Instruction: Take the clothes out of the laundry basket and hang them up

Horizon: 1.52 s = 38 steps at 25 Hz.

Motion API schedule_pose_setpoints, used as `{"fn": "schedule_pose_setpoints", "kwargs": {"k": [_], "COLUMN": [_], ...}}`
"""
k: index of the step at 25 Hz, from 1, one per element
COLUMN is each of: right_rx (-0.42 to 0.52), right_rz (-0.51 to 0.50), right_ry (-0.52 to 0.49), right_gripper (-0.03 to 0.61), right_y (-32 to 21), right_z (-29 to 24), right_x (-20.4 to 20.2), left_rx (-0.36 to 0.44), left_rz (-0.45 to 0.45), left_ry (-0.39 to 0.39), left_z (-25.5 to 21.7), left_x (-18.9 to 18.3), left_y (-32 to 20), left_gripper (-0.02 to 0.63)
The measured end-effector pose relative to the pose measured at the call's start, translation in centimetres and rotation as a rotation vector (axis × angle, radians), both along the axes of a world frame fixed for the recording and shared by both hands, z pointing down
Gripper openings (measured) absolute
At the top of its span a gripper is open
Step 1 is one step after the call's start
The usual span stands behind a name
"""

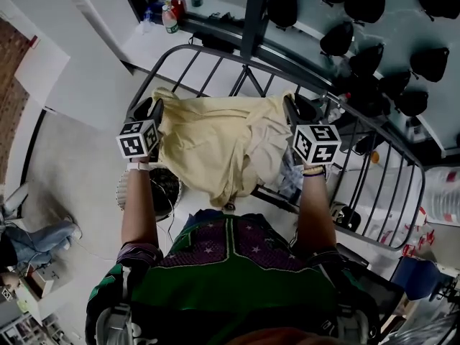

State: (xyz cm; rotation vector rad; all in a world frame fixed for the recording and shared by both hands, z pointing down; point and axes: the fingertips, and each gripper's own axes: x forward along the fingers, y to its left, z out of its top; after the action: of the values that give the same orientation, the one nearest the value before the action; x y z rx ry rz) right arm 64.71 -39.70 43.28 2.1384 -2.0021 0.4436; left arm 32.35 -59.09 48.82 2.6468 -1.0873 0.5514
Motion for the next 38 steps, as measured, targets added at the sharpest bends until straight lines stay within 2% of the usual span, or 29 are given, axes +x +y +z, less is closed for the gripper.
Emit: {"fn": "schedule_pose_setpoints", "kwargs": {"k": [5,14,24,31,38], "right_rx": [-0.032,-0.004,0.047,0.084,0.069], "right_rz": [0.043,0.109,0.151,0.198,0.208], "right_ry": [0.073,0.093,0.106,0.091,0.086], "right_gripper": [0.12,0.121,0.121,0.121,0.121], "right_y": [1.4,4.7,9.8,15.7,22.0], "right_z": [-0.3,-2.9,-6.3,-8.3,-8.8], "right_x": [-0.1,-2.0,-7.7,-12.0,-16.8], "left_rx": [0.029,0.053,0.078,0.084,0.082], "left_rz": [0.001,0.044,0.128,0.191,0.283], "left_ry": [0.014,0.091,0.159,0.212,0.28], "left_z": [-0.9,-3.4,-7.1,-9.5,-10.9], "left_x": [-1.2,-2.8,-4.7,-7.5,-9.5], "left_y": [0.6,2.8,7.8,13.4,19.8], "left_gripper": [0.146,0.146,0.144,0.144,0.144]}}
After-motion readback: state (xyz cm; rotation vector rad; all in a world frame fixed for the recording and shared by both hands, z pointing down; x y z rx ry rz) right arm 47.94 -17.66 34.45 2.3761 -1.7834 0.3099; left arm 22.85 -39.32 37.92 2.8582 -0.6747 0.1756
